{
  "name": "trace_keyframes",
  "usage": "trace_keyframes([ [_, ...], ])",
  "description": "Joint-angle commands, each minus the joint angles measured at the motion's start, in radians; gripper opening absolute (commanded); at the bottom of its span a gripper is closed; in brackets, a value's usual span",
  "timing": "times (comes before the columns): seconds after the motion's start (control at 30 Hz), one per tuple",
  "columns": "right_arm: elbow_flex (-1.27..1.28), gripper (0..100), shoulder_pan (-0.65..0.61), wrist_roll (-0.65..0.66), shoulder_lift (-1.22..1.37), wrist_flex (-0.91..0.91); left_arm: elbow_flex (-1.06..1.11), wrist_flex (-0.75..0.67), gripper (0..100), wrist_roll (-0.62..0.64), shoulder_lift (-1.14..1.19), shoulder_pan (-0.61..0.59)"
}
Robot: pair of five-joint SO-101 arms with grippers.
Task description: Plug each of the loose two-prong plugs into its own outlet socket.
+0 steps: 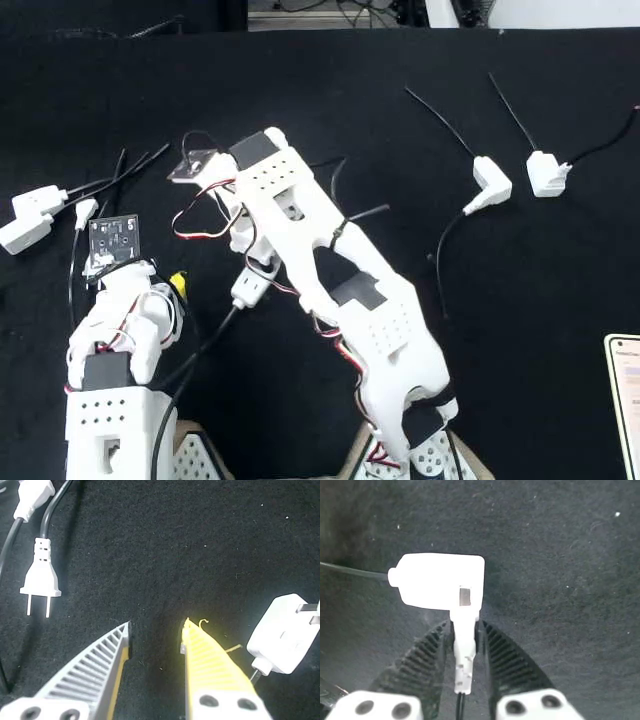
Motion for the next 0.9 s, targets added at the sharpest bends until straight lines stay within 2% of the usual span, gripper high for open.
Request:
trace_keyframes([
  [0.0, -0.038, 1.0, -0.011, -0.02, -0.051, 0.025, -0.021, 0.008, 18, 0.011, -0.011, -0.01],
  [0.23, 0.035, 1.0, 0.0, -0.018, -0.174, 0.023, -0.021, 0.008, 18, 0.011, -0.011, -0.01],
  [0.5, 0.147, 1.0, 0.0, -0.017, -0.183, -0.055, -0.021, 0.008, 18, 0.011, -0.011, -0.01],
  [0.77, 0.162, 1.0, 0.011, 0.021, -0.183, 0.023, -0.021, 0.008, 18, 0.011, -0.011, -0.01],
  [0.87, 0.168, 1.0, 0.025, 0.021, -0.174, -0.011, -0.021, 0.008, 18, 0.011, -0.011, -0.01],
])
